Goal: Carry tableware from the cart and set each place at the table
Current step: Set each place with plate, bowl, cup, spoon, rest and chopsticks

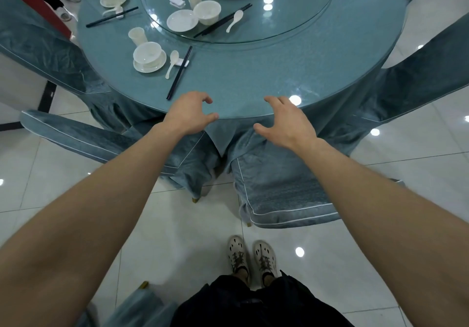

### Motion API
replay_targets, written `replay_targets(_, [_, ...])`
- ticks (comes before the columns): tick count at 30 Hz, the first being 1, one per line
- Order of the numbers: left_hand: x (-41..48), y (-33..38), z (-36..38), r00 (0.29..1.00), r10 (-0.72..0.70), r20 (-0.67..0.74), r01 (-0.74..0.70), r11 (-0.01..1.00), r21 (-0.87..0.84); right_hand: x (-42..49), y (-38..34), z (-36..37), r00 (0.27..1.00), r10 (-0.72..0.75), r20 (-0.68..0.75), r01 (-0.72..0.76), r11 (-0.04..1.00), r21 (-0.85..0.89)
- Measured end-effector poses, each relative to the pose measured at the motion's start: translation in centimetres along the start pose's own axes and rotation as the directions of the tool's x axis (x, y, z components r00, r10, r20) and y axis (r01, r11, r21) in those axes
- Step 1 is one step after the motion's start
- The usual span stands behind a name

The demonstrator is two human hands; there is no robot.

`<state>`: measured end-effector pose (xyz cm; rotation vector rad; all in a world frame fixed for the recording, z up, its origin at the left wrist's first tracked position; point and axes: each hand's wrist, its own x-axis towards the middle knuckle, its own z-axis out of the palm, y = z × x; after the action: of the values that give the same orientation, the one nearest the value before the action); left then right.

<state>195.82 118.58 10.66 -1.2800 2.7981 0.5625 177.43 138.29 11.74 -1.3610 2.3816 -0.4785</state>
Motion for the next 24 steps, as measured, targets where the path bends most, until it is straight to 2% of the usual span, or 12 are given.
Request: replay_targets(24, [0.15,-0.50,-0.06,1.000,-0.002,0.008,0.002,1.000,0.001,0.22,-0.11,-0.11,1.000,-0.014,0.009,0.014,1.000,-0.017])
